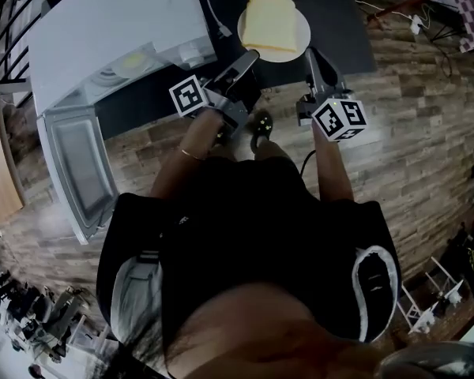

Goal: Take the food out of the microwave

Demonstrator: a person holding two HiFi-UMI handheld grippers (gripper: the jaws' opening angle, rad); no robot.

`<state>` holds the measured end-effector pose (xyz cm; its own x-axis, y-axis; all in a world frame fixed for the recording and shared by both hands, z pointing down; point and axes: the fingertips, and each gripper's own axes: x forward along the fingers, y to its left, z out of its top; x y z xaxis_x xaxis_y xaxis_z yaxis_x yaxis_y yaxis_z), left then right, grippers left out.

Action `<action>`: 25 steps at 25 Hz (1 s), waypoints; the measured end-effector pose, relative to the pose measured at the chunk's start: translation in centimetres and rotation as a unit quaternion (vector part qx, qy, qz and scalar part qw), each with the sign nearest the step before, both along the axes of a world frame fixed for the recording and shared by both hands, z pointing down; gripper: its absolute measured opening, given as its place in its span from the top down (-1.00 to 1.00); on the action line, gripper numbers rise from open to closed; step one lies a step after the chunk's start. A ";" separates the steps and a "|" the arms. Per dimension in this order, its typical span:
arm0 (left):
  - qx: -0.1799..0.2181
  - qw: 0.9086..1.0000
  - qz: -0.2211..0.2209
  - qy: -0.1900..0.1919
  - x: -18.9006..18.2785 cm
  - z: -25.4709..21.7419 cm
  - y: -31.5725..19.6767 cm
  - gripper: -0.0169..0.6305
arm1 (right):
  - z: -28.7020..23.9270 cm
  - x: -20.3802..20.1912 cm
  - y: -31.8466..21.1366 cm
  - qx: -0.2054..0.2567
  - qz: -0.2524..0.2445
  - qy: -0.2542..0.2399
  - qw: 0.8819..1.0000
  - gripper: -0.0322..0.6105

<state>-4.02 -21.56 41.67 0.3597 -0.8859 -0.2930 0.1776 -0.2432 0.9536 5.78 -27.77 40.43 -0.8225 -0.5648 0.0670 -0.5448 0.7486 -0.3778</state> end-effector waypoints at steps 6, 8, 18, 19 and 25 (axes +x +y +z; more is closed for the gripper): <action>-0.021 1.000 -0.019 -0.004 -0.1 2.1 -0.9 0.90 | 1.9 -0.5 -1.3 -0.018 -0.022 0.004 1.000 0.91; -0.027 0.999 -0.026 -0.001 -0.3 2.8 -1.2 0.90 | 2.7 -0.9 -1.6 -0.025 -0.028 0.006 0.999 0.91; -0.054 0.998 -0.042 0.011 -1.2 6.4 -2.5 0.90 | 5.8 -2.7 -3.2 -0.047 -0.051 0.010 0.998 0.91; -0.056 0.997 -0.043 0.012 -1.4 6.8 -2.7 0.90 | 6.1 -3.0 -3.5 -0.049 -0.052 0.010 0.997 0.91; -0.074 0.995 -0.054 0.024 -1.9 8.4 -3.6 0.90 | 7.5 -3.2 -4.1 -0.061 -0.053 0.012 0.997 0.91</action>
<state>-5.96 -25.13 50.11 0.2490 -0.9534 -0.1704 0.2051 -0.1200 0.9713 2.56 -31.83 47.89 -0.8748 -0.4604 0.1509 -0.4747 0.7523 -0.4569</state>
